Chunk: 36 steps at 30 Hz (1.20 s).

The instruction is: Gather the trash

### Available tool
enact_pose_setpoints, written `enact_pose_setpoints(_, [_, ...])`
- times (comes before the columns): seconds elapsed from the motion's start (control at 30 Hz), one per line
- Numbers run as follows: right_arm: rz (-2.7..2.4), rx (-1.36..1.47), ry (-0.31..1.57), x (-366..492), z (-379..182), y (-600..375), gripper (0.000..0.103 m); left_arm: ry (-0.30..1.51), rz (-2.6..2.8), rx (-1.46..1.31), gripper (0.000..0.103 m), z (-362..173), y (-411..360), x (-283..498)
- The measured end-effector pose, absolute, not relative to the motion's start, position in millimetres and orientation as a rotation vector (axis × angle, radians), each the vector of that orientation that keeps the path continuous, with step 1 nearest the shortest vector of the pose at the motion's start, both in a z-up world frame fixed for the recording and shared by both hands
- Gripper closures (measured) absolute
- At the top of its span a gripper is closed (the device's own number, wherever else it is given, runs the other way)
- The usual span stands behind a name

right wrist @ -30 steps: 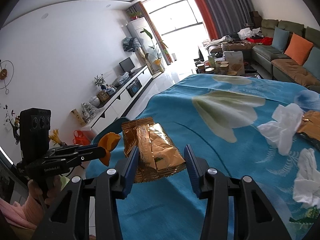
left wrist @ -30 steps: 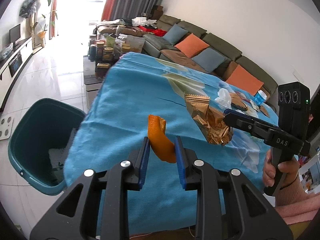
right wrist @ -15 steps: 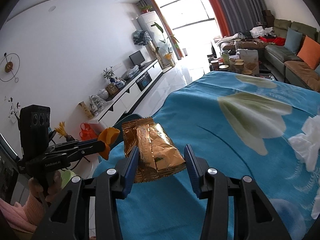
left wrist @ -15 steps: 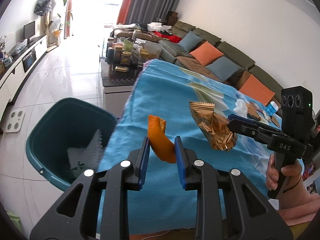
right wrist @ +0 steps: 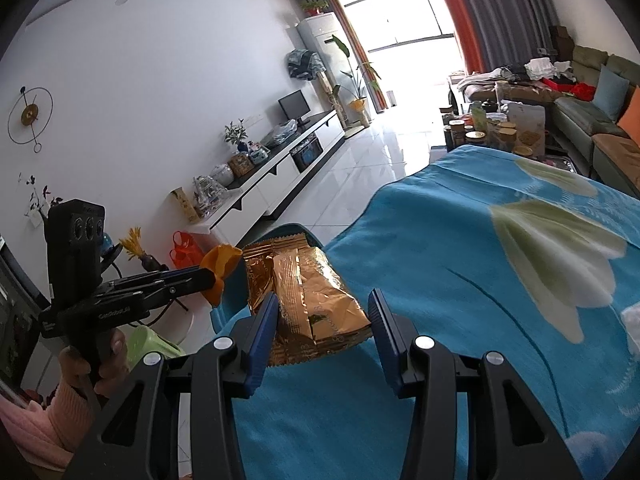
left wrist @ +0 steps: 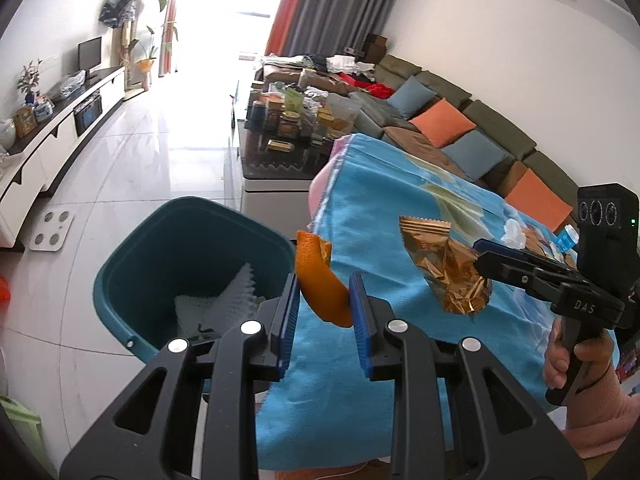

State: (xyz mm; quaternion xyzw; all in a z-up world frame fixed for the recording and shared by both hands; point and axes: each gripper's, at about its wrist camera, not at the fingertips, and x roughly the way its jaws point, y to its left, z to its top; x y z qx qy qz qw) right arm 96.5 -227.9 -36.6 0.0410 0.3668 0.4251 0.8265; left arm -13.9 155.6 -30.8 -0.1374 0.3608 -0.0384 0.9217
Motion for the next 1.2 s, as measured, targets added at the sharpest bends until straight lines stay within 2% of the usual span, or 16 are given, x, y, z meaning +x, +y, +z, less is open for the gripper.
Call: enact_pose_setpoints(1.2, [1.003, 0.012, 0.82, 117, -38, -144, 0.059, 0.778, 0.05, -0.351, 0.077, -64, 208, -1])
